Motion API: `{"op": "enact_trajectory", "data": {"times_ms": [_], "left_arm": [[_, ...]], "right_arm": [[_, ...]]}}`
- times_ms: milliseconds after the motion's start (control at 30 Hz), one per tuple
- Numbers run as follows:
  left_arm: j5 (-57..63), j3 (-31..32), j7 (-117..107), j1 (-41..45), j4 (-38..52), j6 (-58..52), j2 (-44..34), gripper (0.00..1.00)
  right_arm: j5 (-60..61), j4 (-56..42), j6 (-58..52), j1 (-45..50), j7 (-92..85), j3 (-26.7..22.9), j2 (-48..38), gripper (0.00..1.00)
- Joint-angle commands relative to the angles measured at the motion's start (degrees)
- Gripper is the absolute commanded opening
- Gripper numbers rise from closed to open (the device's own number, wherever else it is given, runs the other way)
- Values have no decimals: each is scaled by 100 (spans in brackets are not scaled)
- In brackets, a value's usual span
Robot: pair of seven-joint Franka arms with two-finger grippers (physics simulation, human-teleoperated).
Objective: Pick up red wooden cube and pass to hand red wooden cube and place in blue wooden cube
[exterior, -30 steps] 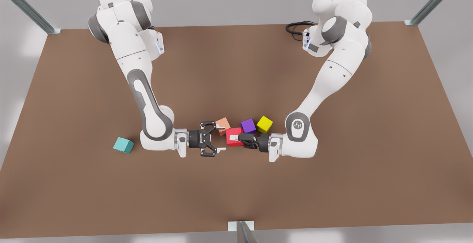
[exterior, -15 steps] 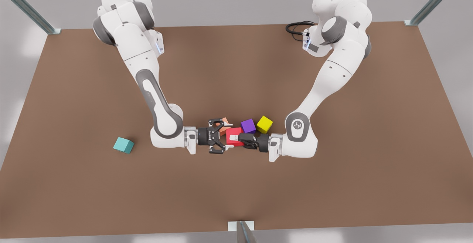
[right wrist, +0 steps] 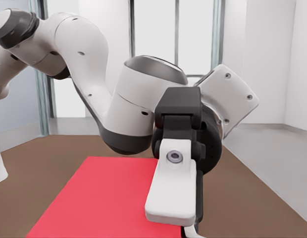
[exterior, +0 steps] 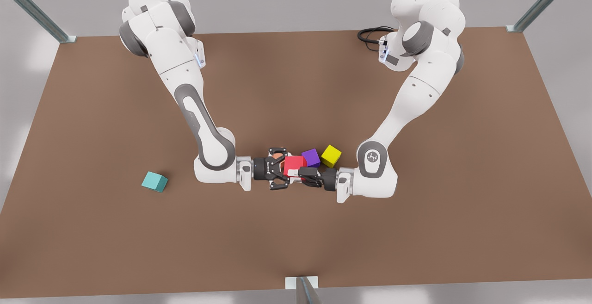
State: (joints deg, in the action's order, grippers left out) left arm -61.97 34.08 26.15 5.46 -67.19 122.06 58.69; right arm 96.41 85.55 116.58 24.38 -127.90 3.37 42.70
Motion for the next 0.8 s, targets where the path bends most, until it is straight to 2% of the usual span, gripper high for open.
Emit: {"op": "enact_trajectory", "data": {"times_ms": [0,67,100,133,267,333,367,433,467,500,533,567,600,633,700,733,767], "left_arm": [[-70,2,224,-1,22,-41,2,58],[-70,2,224,-1,22,-41,2,59],[-70,2,215,-1,22,-41,2,94],[-79,2,206,-1,22,-41,-7,100],[-132,2,197,-88,13,-85,-33,100],[158,11,66,-615,-40,-665,-104,100],[571,11,-233,-976,-40,-1201,-156,100],[1177,11,-233,-1793,-22,-2369,-191,100],[2090,20,-312,-2189,13,-2985,-349,100],[3109,2,-2091,-2373,22,-3556,-797,100],[4370,55,-2948,-2356,135,-3872,-1121,100],[6462,510,-2414,-2338,198,-4092,-1474,100],[8453,995,-2430,-2260,198,-4716,-1738,100],[9244,1363,-2518,-2215,232,-5234,-1738,100],[9404,1461,-2659,-2356,505,-5412,-1844,100],[9274,1033,-2615,-2243,392,-5201,-2219,100],[7608,-1452,-2641,-952,-1415,-3834,-3941,100]], "right_arm": [[18,-3,67,5,98,6,-16,66],[18,-3,67,5,107,6,-16,66],[18,-3,67,-4,107,6,-16,66],[18,-3,67,-12,107,6,-16,66],[1,-3,58,-65,142,-3,-34,66],[-192,6,41,-232,160,-56,-78,66],[-614,67,-91,-504,160,-65,-139,66],[-2195,111,-864,-1295,309,-74,-148,67],[-3180,111,-1303,-1752,406,-82,-157,67],[-3988,32,-1699,-2069,441,-135,-166,67],[-4628,-20,-2014,-2104,546,-458,-253,67],[-5429,-354,-2770,-2069,748,-1021,-262,67],[-5983,-548,-3035,-1955,802,-1646,-262,67],[-6493,-653,-3115,-1893,985,-1989,-271,67],[-7382,-733,-3009,-1718,1486,-2402,-377,67],[-7567,-733,-2904,-1410,1952,-2780,-377,67],[-7663,-698,-2877,-1375,2506,-2781,-377,66]]}}
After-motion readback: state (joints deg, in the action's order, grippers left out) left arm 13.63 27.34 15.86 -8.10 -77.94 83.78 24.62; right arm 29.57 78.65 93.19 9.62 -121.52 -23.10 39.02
